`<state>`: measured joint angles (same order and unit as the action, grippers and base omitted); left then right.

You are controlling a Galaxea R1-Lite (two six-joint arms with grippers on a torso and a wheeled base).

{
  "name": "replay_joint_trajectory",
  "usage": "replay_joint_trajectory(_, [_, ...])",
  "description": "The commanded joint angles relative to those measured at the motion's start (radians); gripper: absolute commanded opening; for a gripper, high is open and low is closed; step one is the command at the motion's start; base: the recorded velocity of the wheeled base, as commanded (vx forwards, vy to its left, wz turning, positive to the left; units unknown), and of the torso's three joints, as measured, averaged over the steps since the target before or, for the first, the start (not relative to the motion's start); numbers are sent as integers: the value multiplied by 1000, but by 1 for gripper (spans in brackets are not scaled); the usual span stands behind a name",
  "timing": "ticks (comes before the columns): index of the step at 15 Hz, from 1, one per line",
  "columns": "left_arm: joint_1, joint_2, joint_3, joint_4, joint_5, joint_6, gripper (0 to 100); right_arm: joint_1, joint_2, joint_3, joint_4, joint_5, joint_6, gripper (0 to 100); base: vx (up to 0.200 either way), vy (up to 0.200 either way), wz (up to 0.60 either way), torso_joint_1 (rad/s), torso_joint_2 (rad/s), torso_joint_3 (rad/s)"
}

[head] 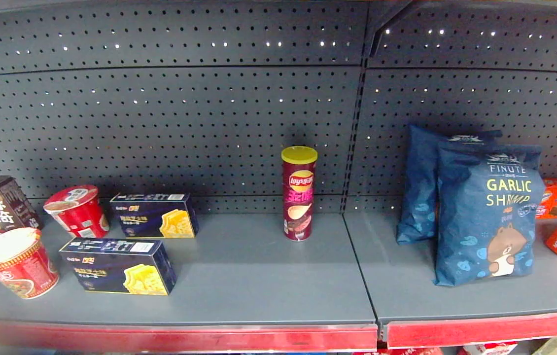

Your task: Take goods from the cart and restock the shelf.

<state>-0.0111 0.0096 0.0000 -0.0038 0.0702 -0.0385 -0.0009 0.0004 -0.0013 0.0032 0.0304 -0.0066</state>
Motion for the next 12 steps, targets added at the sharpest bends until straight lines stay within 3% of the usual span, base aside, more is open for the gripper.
replay_joint_trajectory(1, [0, 0, 0, 1, -1, 0, 100, 1, 0, 1, 0, 0, 0, 100, 0, 0, 0, 0, 0, 0])
replay_joint_trajectory(8, [0, 0, 0, -1, -1, 0, 100, 1, 0, 0, 0, -1, -3, 100, 0, 0, 0, 0, 0, 0])
replay_joint_trajectory(12, [0, 0, 0, -1, -1, 0, 100, -1, 0, 0, 0, -4, -1, 100, 0, 0, 600, 1, 4, 2])
